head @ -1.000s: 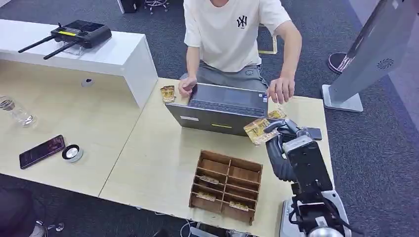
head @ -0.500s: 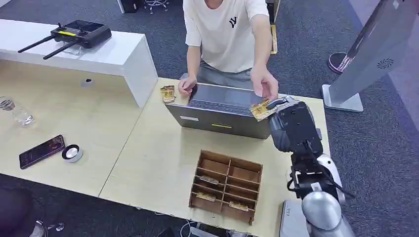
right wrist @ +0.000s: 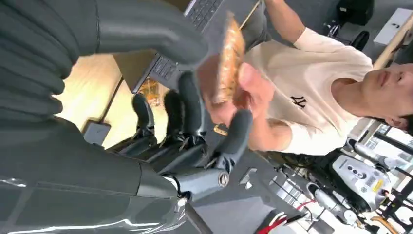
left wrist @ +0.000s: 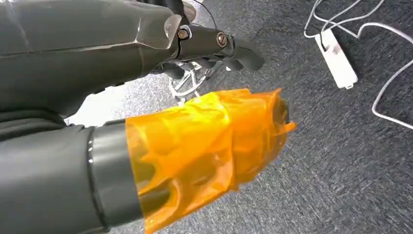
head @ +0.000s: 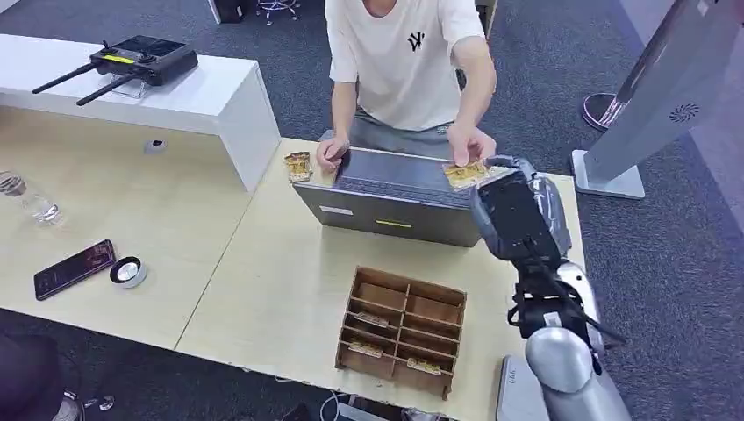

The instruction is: Pass the card to the sensor for recognition and then transmit it.

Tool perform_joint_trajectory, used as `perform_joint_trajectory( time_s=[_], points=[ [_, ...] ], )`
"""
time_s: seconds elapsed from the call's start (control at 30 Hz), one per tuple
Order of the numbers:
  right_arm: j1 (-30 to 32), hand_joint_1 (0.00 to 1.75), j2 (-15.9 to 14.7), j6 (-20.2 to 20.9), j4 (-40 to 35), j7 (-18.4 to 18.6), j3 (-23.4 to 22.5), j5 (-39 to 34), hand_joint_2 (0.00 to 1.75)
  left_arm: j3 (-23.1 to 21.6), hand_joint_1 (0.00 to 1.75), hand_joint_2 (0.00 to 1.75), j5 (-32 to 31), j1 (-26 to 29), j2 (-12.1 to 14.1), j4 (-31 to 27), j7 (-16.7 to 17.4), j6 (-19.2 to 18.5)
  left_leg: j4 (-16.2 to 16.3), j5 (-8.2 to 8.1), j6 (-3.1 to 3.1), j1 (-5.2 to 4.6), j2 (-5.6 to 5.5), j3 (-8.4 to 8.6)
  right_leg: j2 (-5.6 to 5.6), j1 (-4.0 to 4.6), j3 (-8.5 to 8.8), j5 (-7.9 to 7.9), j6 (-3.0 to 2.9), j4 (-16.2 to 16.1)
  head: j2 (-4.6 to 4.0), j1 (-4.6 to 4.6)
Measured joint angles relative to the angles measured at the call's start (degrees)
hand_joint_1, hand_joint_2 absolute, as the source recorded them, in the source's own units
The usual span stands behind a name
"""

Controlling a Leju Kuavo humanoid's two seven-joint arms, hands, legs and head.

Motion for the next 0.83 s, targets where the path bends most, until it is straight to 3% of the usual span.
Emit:
perform_joint_trajectory(
  time_s=[0.23, 0.83],
  points=[
    [2.1, 0.00, 0.0, -0.5, -0.4, -1.5, -0.3, 0.0, 1.75, -0.1, 0.00, 0.00, 0.5, 0.1, 0.0, 0.0, 0.1, 0.2, 0.0, 0.00, 0.00, 0.00, 0.00, 0.00, 0.00, 0.00, -0.01, 0.00, 0.00, 0.0, 0.00, -0.02],
    [18.3, 0.00, -0.8, -7.7, -16.2, -16.6, -5.5, -15.7, 1.75, 0.3, 0.00, 0.00, 2.5, 1.0, 0.0, 0.3, -1.0, 1.8, 0.0, -0.04, 0.00, 0.00, -0.02, -0.03, -0.02, 0.00, -0.05, -0.02, 0.01, 0.0, 0.00, 0.00]
  ],
)
